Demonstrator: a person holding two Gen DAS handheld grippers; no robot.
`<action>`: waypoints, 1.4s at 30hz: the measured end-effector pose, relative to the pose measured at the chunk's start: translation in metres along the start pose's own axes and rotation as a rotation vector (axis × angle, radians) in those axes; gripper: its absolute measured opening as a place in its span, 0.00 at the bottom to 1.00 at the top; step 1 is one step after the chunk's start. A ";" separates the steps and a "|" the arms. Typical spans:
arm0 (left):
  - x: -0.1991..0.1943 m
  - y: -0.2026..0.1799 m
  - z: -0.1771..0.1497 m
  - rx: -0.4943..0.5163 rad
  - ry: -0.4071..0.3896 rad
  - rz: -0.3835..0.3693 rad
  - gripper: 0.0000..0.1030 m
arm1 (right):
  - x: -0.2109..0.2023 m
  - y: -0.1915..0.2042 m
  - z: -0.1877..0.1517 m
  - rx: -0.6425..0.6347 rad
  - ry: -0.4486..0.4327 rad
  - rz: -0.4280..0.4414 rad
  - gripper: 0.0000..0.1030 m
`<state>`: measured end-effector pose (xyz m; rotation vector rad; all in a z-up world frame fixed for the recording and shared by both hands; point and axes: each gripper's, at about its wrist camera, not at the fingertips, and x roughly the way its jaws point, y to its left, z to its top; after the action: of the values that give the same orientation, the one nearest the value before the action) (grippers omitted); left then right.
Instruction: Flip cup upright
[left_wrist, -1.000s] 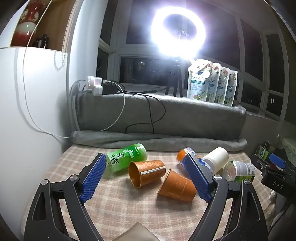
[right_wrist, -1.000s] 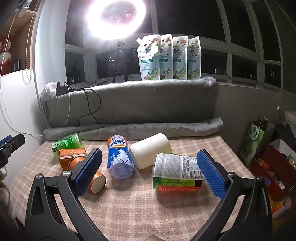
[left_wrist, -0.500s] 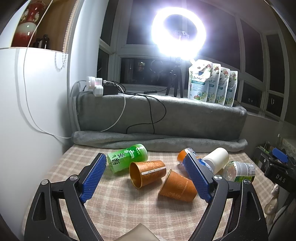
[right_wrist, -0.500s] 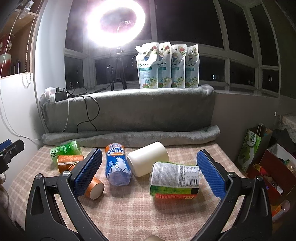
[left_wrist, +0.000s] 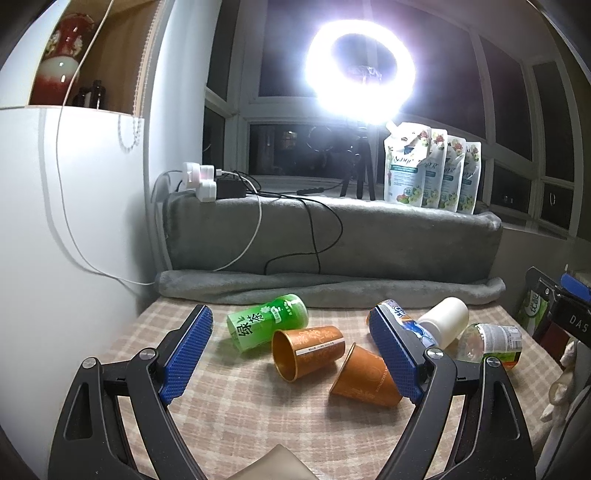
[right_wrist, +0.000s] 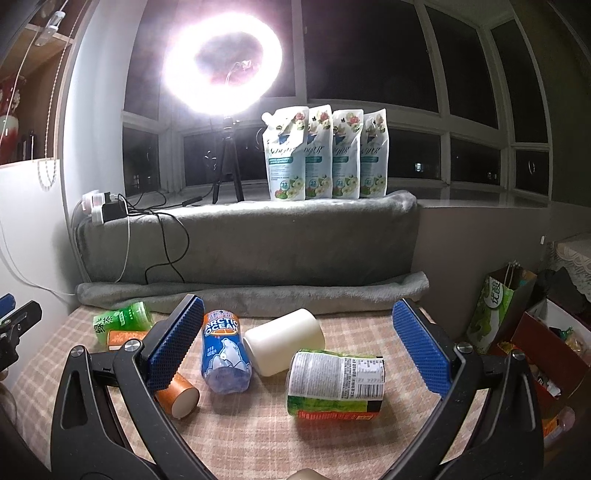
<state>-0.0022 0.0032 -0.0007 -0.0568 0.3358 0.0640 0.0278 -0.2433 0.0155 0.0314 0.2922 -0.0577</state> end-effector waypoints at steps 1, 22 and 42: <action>0.000 0.000 0.000 0.000 0.000 0.001 0.84 | 0.000 0.000 0.000 0.000 -0.001 0.000 1.00; 0.001 0.003 -0.003 -0.010 0.010 -0.001 0.84 | 0.003 0.006 -0.001 -0.024 0.014 0.014 1.00; 0.009 0.003 0.002 -0.023 0.037 -0.001 0.84 | 0.024 0.014 0.004 -0.052 0.059 0.043 1.00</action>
<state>0.0068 0.0071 -0.0019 -0.0811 0.3719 0.0664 0.0526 -0.2309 0.0132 -0.0123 0.3519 -0.0062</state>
